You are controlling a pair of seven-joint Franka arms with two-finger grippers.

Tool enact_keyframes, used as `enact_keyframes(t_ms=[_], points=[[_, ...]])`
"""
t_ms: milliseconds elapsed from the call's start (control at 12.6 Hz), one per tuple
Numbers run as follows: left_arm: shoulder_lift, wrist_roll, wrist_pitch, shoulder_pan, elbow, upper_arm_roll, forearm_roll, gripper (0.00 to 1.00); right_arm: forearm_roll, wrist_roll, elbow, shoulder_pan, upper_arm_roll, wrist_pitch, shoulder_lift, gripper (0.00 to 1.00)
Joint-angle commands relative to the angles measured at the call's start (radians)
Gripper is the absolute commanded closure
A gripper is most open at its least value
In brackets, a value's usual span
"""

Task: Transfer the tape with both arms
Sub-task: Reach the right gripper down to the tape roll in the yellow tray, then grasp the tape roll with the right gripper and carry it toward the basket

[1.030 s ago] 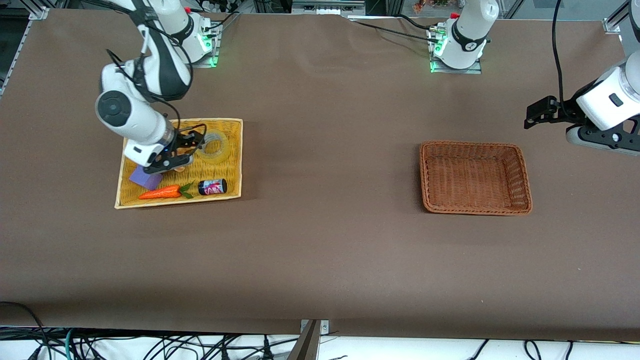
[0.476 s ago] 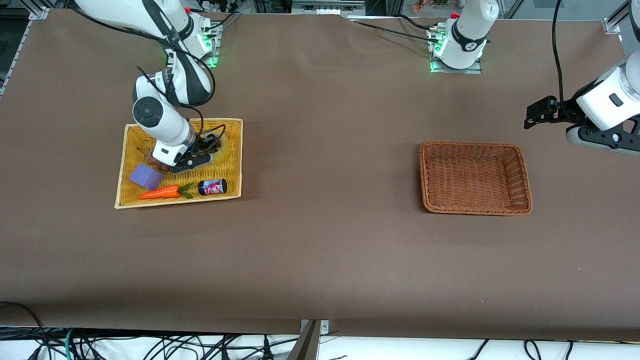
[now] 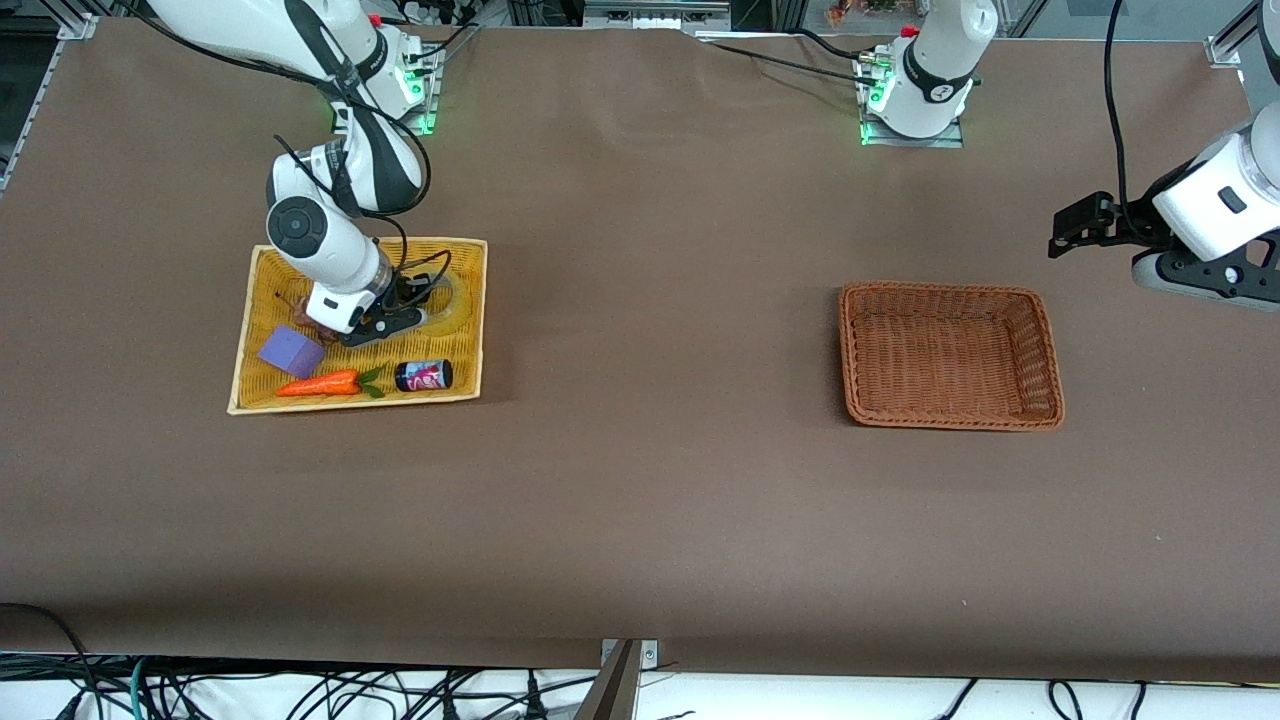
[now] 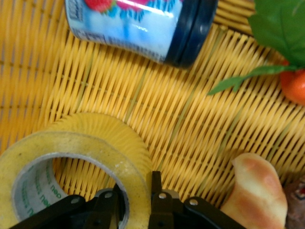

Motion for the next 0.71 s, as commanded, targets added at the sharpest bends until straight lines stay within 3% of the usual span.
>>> enact_keyframes(t_ms=[0,159,396,634], points=[[0.012,0.021,-0.002,0.003,0.026,0.0,-0.023,0.0,0.0,-0.021,0.047,-0.007,0.009,-0.1,-0.054,1.0],[0.012,0.021,-0.002,0.0,0.026,0.0,-0.021,0.0,0.002,-0.011,0.161,-0.007,0.011,-0.284,-0.078,1.0],[0.029,0.036,-0.004,0.003,0.028,-0.004,-0.012,0.0,0.019,0.02,0.439,0.019,0.066,-0.599,-0.048,1.0],[0.027,0.034,-0.008,-0.008,0.058,-0.007,-0.011,0.0,0.023,0.269,0.61,0.162,0.075,-0.609,0.079,1.0]])
